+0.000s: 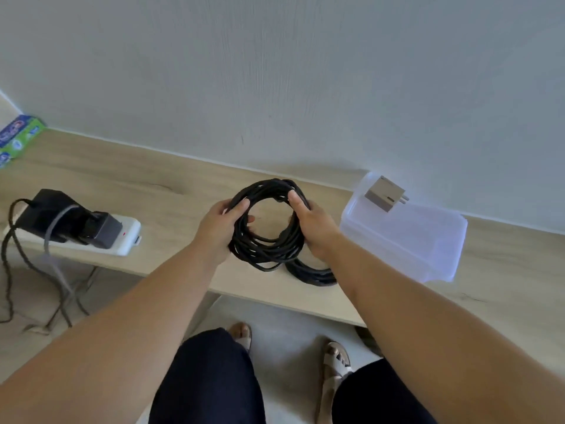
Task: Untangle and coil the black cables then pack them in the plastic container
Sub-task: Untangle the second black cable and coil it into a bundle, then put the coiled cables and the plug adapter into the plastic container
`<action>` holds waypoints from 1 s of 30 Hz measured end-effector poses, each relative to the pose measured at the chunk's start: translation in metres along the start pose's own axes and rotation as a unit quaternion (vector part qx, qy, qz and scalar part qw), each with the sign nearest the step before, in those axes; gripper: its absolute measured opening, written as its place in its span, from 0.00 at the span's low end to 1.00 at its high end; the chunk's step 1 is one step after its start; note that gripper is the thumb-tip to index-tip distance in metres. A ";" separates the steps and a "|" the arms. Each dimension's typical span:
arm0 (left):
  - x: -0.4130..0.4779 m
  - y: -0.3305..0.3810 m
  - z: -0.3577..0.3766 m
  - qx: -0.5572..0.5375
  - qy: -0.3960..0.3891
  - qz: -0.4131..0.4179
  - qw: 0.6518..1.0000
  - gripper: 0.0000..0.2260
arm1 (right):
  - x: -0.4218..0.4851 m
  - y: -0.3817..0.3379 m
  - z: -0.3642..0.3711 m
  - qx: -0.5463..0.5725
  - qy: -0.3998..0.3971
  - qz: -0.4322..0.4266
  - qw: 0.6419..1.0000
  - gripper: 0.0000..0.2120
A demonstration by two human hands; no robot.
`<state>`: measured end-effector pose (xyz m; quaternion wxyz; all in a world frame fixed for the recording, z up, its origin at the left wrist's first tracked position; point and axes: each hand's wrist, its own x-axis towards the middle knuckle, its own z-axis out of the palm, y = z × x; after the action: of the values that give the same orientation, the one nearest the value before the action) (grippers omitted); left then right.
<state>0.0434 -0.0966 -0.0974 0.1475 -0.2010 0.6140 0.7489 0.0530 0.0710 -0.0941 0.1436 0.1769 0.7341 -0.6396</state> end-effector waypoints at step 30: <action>0.080 -0.028 -0.005 0.669 -0.032 0.110 0.735 0.31 | 0.115 0.011 0.005 -0.501 0.035 -0.015 0.864 0.34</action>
<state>-0.0128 -0.0979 -0.1612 0.1803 0.0423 0.9692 0.1622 -0.0449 0.0757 -0.1549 0.1771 0.0923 0.9630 -0.1809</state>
